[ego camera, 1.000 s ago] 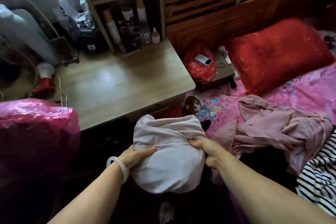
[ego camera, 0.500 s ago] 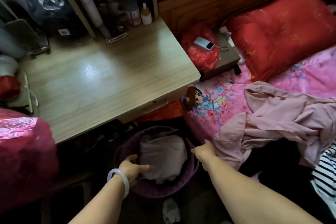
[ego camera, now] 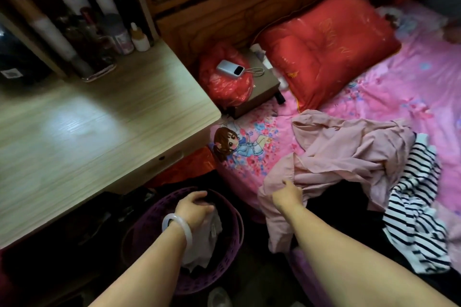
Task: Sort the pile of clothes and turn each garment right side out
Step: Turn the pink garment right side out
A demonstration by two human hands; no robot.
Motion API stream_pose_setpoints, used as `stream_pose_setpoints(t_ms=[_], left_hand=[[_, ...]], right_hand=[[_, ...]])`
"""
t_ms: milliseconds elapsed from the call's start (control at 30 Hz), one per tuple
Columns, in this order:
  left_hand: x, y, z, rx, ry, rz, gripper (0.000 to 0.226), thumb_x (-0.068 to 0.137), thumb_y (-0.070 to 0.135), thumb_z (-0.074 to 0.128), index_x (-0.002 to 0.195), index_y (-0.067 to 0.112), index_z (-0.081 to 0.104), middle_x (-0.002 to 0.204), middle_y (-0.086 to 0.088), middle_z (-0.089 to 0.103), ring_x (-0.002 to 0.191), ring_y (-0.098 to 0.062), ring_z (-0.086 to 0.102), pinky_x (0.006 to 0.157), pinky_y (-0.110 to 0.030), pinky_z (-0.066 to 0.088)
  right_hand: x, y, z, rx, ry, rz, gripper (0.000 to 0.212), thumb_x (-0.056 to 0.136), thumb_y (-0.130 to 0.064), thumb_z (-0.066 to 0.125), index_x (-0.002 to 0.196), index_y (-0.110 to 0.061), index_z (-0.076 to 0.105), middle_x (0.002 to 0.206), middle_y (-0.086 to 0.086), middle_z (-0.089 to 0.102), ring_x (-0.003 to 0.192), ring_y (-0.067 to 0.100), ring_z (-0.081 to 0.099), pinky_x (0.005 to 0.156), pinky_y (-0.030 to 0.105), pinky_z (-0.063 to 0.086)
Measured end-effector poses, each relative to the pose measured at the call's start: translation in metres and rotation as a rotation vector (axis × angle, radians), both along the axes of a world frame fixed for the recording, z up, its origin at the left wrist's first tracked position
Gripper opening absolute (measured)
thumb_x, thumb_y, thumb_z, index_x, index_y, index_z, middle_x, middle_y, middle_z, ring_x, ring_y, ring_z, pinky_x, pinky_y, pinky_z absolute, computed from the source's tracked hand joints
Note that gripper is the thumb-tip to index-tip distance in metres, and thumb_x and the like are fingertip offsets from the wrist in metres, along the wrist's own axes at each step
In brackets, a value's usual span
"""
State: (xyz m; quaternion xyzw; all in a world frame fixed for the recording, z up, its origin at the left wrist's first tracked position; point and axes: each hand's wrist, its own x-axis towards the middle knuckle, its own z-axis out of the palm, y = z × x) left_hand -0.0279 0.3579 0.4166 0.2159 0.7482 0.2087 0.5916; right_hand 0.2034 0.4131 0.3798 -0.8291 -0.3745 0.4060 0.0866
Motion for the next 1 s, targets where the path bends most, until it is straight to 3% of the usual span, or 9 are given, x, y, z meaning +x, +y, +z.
stream_pose_setpoints(t_ms=[200, 333, 400, 467, 567, 633, 767, 867, 1000], left_hand=[[0.092, 0.059, 0.005, 0.179, 0.063, -0.219, 0.044, 0.079, 0.005, 0.069, 0.120, 0.018, 0.062, 0.102, -0.010, 0.067, 0.086, -0.024, 0.064, 0.083, -0.038, 0.057], [0.143, 0.082, -0.011, 0.222, 0.056, -0.322, 0.043, 0.080, 0.006, 0.069, 0.120, 0.017, 0.060, 0.102, -0.007, 0.065, 0.078, -0.018, 0.060, 0.069, -0.028, 0.053], [0.169, 0.089, -0.023, 0.214, 0.042, -0.362, 0.044, 0.082, 0.004, 0.068, 0.123, 0.017, 0.057, 0.104, -0.005, 0.062, 0.078, -0.017, 0.060, 0.062, -0.022, 0.048], [0.185, 0.089, -0.031, 0.201, 0.041, -0.367, 0.046, 0.082, 0.003, 0.066, 0.125, 0.015, 0.055, 0.106, -0.004, 0.061, 0.077, -0.018, 0.061, 0.062, -0.026, 0.049], [0.207, 0.081, -0.034, 0.162, 0.076, -0.422, 0.056, 0.079, 0.002, 0.068, 0.131, 0.015, 0.050, 0.120, -0.005, 0.057, 0.099, -0.024, 0.062, 0.082, -0.033, 0.054], [0.217, 0.077, -0.027, 0.159, 0.118, -0.479, 0.073, 0.075, 0.004, 0.073, 0.139, 0.018, 0.041, 0.136, -0.007, 0.049, 0.117, -0.025, 0.054, 0.098, -0.037, 0.048], [0.237, 0.077, 0.011, 0.247, 0.179, -0.548, 0.108, 0.068, 0.014, 0.083, 0.151, 0.025, 0.016, 0.154, 0.000, 0.024, 0.141, -0.021, 0.029, 0.107, -0.030, 0.039], [0.260, 0.082, 0.045, 0.381, 0.183, -0.608, 0.119, 0.055, 0.028, 0.089, 0.150, 0.030, 0.017, 0.150, 0.004, 0.027, 0.141, -0.017, 0.026, 0.112, -0.035, 0.034], [0.297, 0.082, 0.098, 0.524, 0.220, -0.718, 0.049, 0.061, 0.046, 0.062, 0.103, 0.021, 0.061, 0.106, 0.000, 0.061, 0.101, -0.015, 0.059, 0.090, -0.038, 0.051]], right_hand=[[0.067, 0.023, -0.002, -0.007, -0.148, 0.167, 0.040, 0.079, -0.014, 0.051, 0.109, -0.033, 0.070, 0.144, 0.013, 0.028, 0.132, 0.032, 0.034, 0.108, 0.029, 0.033], [0.111, 0.044, -0.020, -0.089, -0.546, 0.615, 0.051, 0.083, -0.021, 0.049, 0.132, -0.029, 0.055, 0.161, 0.005, -0.009, 0.146, 0.035, -0.007, 0.118, 0.048, 0.009], [0.139, 0.055, -0.032, -0.205, -0.625, 0.736, 0.056, 0.086, -0.023, 0.045, 0.142, -0.019, 0.043, 0.162, 0.004, -0.005, 0.147, 0.035, -0.011, 0.115, 0.055, -0.003], [0.160, 0.060, -0.035, -0.276, -0.583, 0.760, 0.054, 0.086, -0.029, 0.048, 0.138, -0.015, 0.048, 0.156, 0.010, 0.027, 0.146, 0.031, 0.014, 0.115, 0.054, 0.008], [0.184, 0.055, -0.022, -0.108, -0.177, 0.472, 0.028, 0.077, -0.033, 0.067, 0.092, -0.011, 0.074, 0.092, 0.009, 0.072, 0.092, 0.021, 0.066, 0.084, 0.029, 0.046], [0.189, 0.049, 0.002, 0.051, 0.210, 0.202, 0.014, 0.075, -0.016, 0.074, 0.065, -0.008, 0.070, 0.055, -0.002, 0.060, 0.054, 0.009, 0.056, 0.055, 0.020, 0.043], [0.202, 0.048, 0.072, 0.209, 0.778, -0.202, 0.020, 0.082, 0.012, 0.061, 0.070, -0.004, 0.059, 0.053, 0.002, 0.059, 0.043, 0.005, 0.057, 0.042, 0.016, 0.045], [0.215, 0.051, 0.147, 0.272, 1.044, -0.260, 0.021, 0.084, 0.016, 0.054, 0.078, -0.004, 0.058, 0.060, 0.007, 0.063, 0.047, 0.011, 0.061, 0.047, 0.020, 0.051], [0.223, 0.044, 0.243, 0.383, 1.236, -0.139, 0.019, 0.085, 0.012, 0.052, 0.082, -0.005, 0.059, 0.062, 0.005, 0.065, 0.052, 0.010, 0.063, 0.053, 0.018, 0.053]])
